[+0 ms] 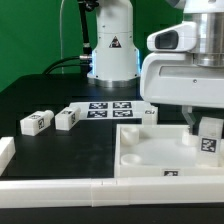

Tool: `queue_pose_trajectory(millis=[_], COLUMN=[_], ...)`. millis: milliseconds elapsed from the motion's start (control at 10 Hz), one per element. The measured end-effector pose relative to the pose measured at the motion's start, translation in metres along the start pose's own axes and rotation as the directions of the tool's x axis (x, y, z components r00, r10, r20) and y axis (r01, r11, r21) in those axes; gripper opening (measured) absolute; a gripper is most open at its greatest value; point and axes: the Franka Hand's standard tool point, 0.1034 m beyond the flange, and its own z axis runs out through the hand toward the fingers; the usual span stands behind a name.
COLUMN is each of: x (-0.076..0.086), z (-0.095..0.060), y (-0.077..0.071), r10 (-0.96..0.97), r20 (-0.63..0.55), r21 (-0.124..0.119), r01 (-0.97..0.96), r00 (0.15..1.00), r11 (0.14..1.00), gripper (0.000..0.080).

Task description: Assemble one leg

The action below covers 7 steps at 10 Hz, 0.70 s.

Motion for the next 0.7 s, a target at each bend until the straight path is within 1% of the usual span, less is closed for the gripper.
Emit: queue_pose_trajectory(millis=[100, 300, 500, 600, 700], x=[0.002, 0.008, 0.010, 0.010, 0.010], z=[0.000, 0.000, 0.000, 0.000, 0.000], y=[0.006, 0.019, 0.029, 0.030, 0.029], r10=[0.088, 0.308, 0.399, 0.380, 0.380], r20=[-0.002, -0.031, -0.064, -0.065, -0.065], r21=[-0.020, -0.050, -0.072, -0.076, -0.075], r01=[-0.088, -0.309, -0.403, -0.385, -0.384], r00=[0.996, 0.951, 0.915, 0.923, 0.923], r11=[0.996, 0.950, 0.912, 0.920, 0.920], gripper=[0.0294, 0.0307, 0.0307, 0.0313, 0.0404])
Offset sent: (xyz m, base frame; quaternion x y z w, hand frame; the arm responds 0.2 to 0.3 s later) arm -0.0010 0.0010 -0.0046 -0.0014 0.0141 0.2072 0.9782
